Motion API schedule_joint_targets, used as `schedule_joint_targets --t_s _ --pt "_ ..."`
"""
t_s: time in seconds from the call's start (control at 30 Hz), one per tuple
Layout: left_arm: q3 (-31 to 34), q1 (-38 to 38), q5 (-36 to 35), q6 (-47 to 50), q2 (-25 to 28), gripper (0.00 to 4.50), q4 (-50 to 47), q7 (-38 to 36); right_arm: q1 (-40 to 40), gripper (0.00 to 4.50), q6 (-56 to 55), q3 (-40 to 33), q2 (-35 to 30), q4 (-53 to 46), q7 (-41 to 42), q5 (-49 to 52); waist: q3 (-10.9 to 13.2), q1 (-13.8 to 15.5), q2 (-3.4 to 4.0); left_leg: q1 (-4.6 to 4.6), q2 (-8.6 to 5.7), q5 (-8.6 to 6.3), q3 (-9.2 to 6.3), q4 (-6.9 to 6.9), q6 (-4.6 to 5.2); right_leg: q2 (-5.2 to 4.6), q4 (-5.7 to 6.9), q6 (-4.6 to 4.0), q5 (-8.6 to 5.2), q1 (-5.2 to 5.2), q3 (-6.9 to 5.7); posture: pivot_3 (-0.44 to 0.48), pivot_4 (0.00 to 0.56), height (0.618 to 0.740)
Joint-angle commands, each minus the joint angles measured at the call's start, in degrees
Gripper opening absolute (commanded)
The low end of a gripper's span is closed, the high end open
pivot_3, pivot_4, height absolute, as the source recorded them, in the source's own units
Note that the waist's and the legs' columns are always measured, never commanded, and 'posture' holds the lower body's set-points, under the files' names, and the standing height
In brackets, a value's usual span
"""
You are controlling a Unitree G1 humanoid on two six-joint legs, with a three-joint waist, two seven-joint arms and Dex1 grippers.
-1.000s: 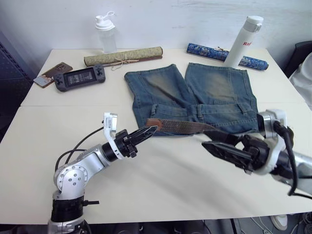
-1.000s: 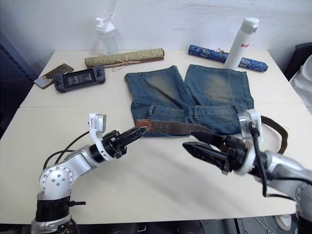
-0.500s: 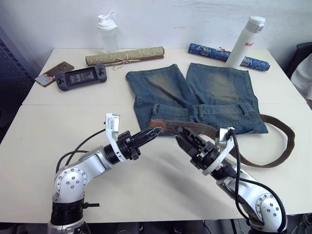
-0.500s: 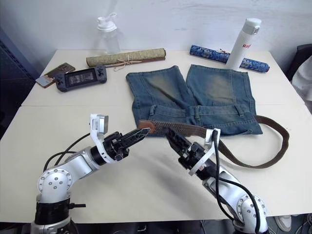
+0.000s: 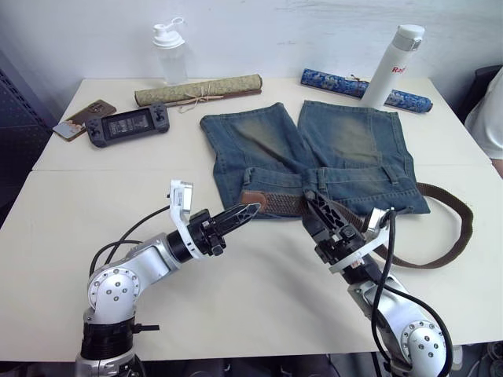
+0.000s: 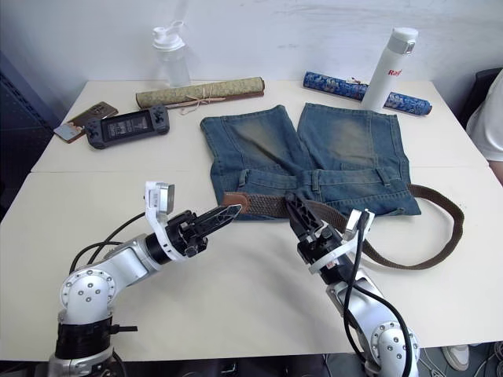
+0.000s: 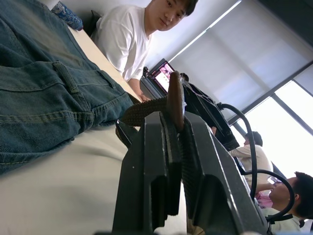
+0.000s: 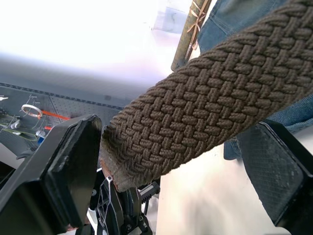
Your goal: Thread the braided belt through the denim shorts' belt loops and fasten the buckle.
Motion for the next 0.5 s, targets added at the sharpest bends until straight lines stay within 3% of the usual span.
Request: schedule_joint_targets --t_s 0.03,0.23,0.43,0.5 --pt "-0.5 -0.6 -1.3 -0.7 0.1 0.00 -0.9 -0.7 0.3 3.16 0.2 0.6 0.3 -3.6 1.3 -0.4 0.0 0.0 0.00 0.00 0.00 0.00 0.00 0.00 0.00 -0.01 0.00 0.00 0.00 0.00 0.00 0.000 0.150 0.717" --pt "-1.7 -0.2 0.3 -1.0 0.8 0.00 -1.7 -1.9 -0.2 0.13 0.1 0.6 0.1 -3.4 1.3 -1.2 0.0 0.0 0.00 0.00 0.00 0.00 0.00 0.00 0.00 -0.04 -0.01 0.00 0.00 0.00 0.01 0.000 0.150 0.717" --pt "-2.9 -0.4 2.0 -2.0 1.5 0.00 -1.6 -2.7 -0.4 0.05 -0.5 -0.6 0.1 -3.8 2.5 -1.2 0.0 0.0 0.00 0.00 0.00 0.00 0.01 -0.02 0.00 -0.05 -0.02 0.00 0.00 -0.01 0.02 0.000 0.150 0.717" --pt "-4.0 -0.8 3.6 -2.5 2.4 0.85 -1.8 -4.4 -0.5 0.00 -1.8 -2.4 0.4 -3.7 2.2 -0.5 0.0 0.0 0.00 0.00 0.00 0.00 0.01 -0.02 0.00 -0.05 -0.02 0.00 0.00 -0.01 0.02 0.000 0.150 0.717"
